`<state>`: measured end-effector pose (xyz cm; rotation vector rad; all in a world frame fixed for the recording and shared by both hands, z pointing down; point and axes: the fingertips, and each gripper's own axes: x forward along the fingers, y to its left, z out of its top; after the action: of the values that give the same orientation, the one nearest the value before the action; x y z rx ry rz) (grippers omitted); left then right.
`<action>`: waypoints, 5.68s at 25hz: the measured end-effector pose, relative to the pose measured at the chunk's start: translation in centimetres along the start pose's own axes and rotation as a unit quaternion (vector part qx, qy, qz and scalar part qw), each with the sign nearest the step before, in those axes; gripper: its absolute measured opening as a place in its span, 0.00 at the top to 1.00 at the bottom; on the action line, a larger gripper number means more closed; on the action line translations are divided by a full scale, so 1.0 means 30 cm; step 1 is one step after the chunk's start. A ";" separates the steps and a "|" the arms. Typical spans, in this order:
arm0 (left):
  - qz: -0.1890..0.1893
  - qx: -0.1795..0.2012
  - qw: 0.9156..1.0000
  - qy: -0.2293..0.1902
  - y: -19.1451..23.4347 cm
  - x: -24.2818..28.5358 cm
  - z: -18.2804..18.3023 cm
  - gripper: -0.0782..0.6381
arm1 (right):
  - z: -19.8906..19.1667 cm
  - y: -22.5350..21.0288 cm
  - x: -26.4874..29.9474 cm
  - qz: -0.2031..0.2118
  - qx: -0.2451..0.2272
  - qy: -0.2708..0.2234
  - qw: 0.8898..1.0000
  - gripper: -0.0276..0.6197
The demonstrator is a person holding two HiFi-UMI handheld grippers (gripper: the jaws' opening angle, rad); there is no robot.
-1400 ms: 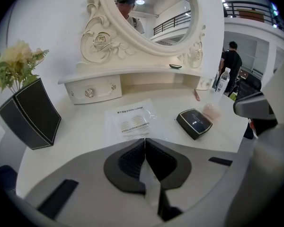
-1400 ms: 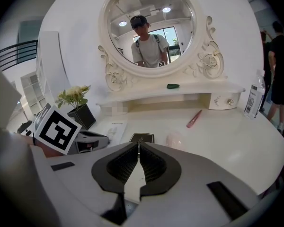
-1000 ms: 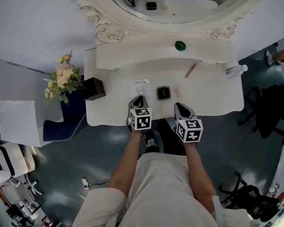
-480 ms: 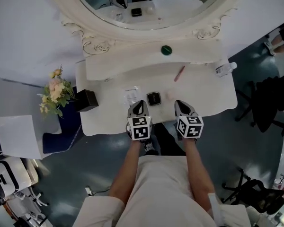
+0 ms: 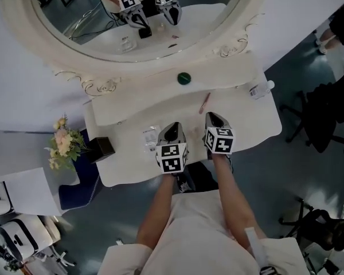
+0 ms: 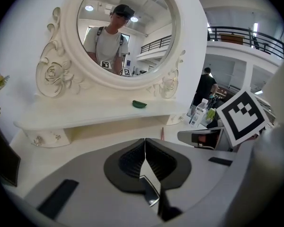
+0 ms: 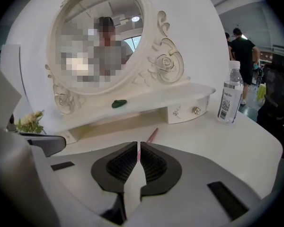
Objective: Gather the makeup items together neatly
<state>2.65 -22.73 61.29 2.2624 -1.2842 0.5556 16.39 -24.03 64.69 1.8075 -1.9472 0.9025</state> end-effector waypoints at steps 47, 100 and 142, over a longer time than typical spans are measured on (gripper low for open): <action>-0.025 -0.006 0.999 0.025 -0.053 0.118 0.019 0.87 | -0.071 -0.070 0.119 -0.029 -0.078 0.109 0.991 0.84; 0.032 -0.080 0.996 -0.003 0.069 -0.236 -0.166 0.87 | -0.178 0.064 -0.220 -0.010 -0.109 0.074 0.991 0.76; 0.021 -0.008 0.999 -0.037 -0.100 -0.751 -0.473 0.87 | -0.481 0.280 -0.782 0.070 -0.047 -0.057 0.995 0.89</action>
<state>-7.09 2.17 59.48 2.2670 -1.3711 0.4779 8.90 3.13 58.73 1.7223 -2.1729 0.7500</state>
